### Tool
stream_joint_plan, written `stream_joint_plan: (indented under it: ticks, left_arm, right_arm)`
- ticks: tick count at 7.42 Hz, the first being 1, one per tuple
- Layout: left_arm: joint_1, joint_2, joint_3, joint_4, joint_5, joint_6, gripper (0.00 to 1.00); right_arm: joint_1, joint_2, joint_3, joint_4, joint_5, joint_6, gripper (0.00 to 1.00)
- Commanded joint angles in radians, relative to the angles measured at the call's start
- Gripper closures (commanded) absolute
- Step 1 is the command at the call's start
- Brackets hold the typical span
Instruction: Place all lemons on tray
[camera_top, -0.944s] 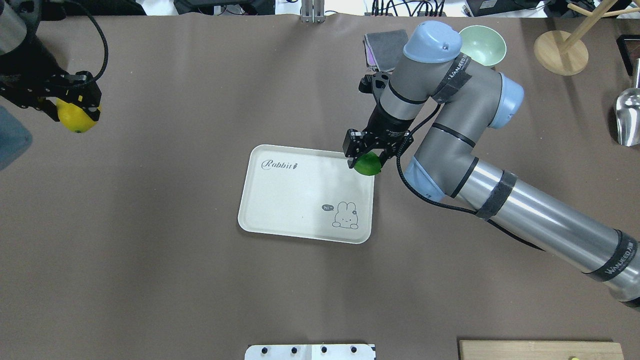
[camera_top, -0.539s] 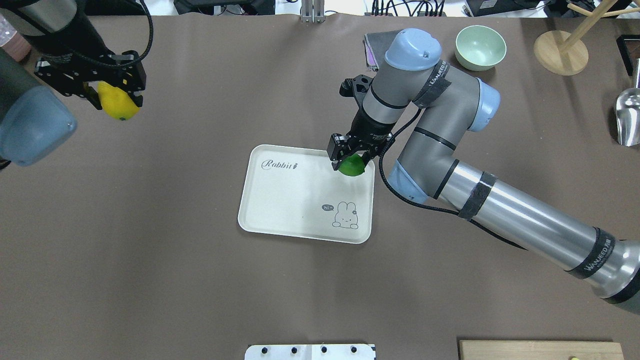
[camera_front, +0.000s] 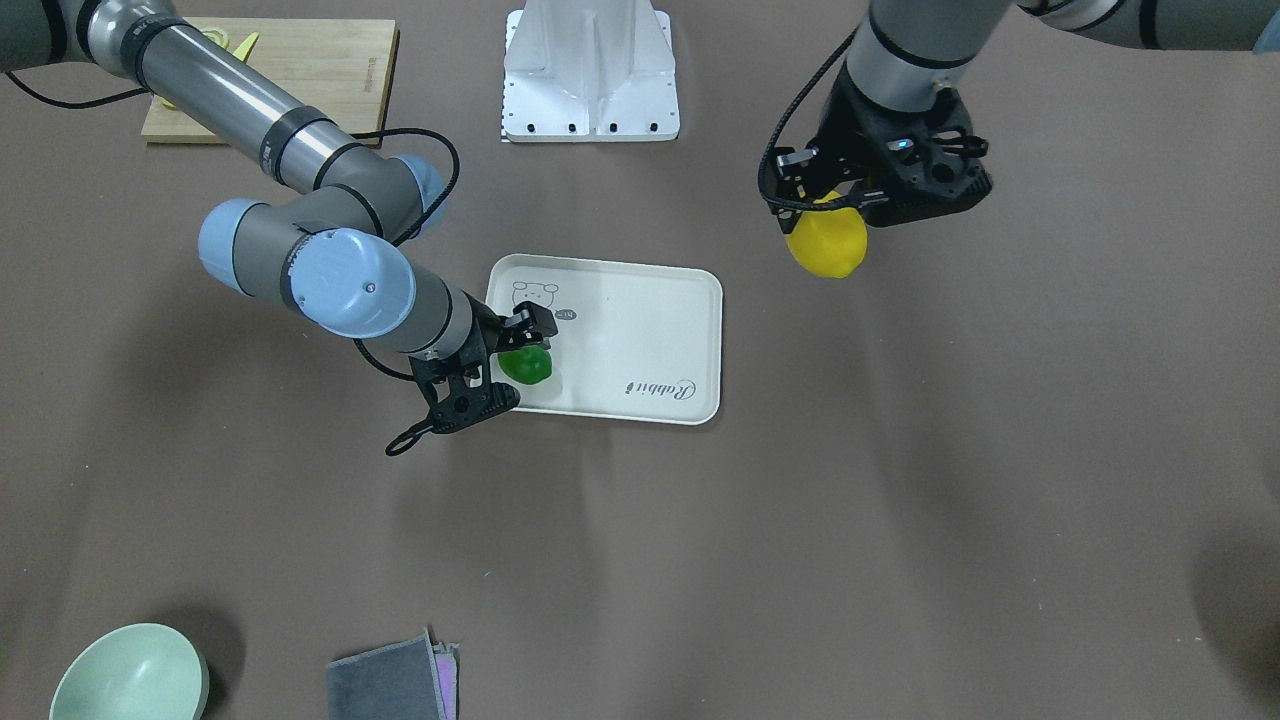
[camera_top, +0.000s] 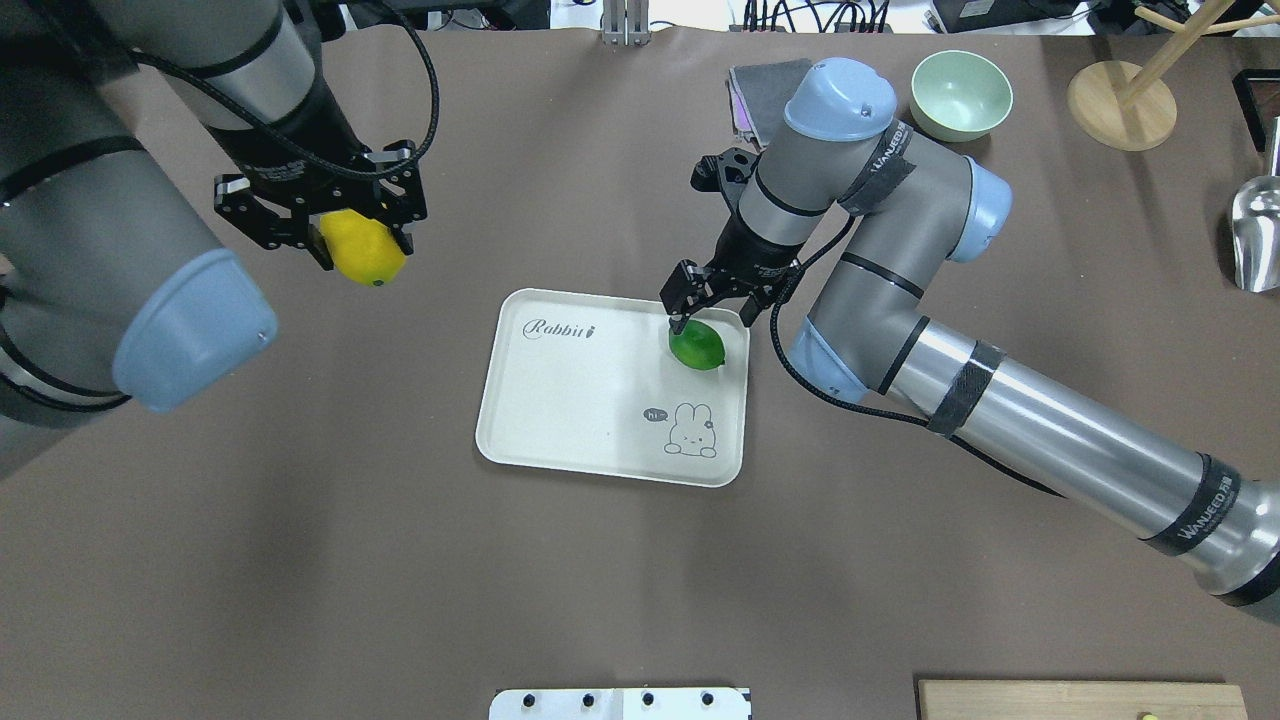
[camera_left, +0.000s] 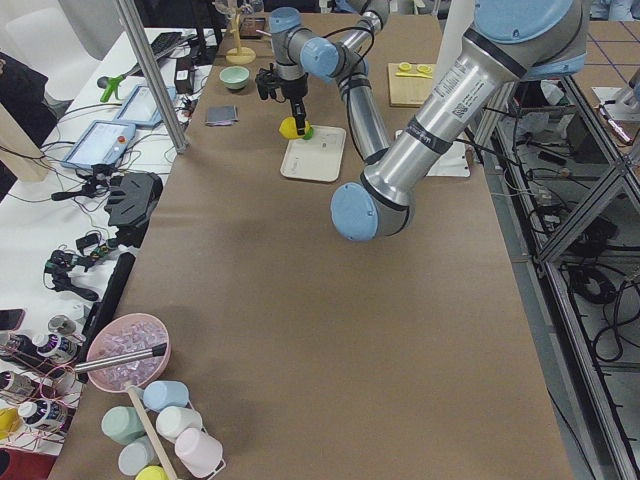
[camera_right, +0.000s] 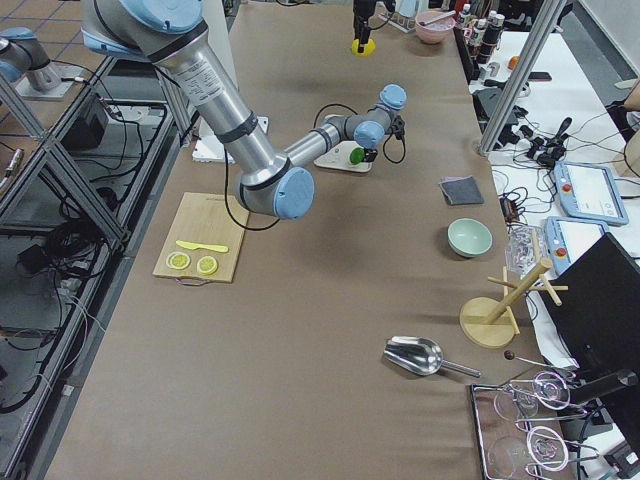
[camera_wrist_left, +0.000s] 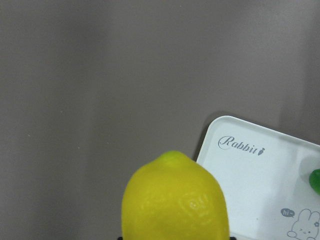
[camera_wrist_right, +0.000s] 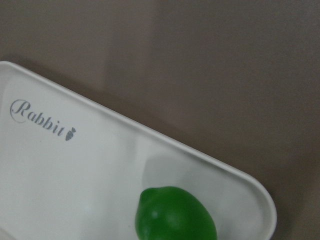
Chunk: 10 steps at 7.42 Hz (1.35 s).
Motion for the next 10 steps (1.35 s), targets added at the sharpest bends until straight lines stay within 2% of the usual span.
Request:
stream_joint_plan:
  ticks: [1,2,3,4,5,7,9,10]
  left_arm:
    - [0.152,-0.028,0.013,-0.055,0.123,-0.184,1.0]
    - [0.207,-0.031,0.028,-0.081,0.178,-0.236,1.0]
    - [0.227,-0.029,0.043,-0.106,0.181,-0.24,1.0]
    - [0.243,-0.028,0.082,-0.168,0.182,-0.241,1.0]
    - [0.275,-0.028,0.129,-0.236,0.222,-0.24,1.0]
    - [0.276,-0.028,0.242,-0.362,0.23,-0.238,1.0]
    - [0.276,-0.061,0.365,-0.446,0.233,-0.24,1.0]
    - [0.281,-0.062,0.388,-0.47,0.237,-0.241,1.0]
  right_arm:
    - [0.067,-0.018,0.007,0.0,0.015,-0.032,0.0]
    - [0.12,-0.042,0.018,-0.001,0.063,-0.038,0.0]
    - [0.166,-0.067,0.03,-0.001,0.096,-0.093,0.0]
    - [0.188,-0.122,0.085,-0.001,0.103,-0.168,0.0]
    - [0.193,-0.2,0.157,-0.001,0.107,-0.19,0.0]
    - [0.194,-0.375,0.324,0.0,0.109,-0.26,0.0]
    - [0.281,-0.484,0.38,0.0,0.121,-0.385,0.0]
    - [0.355,-0.524,0.39,0.0,0.123,-0.406,0.0]
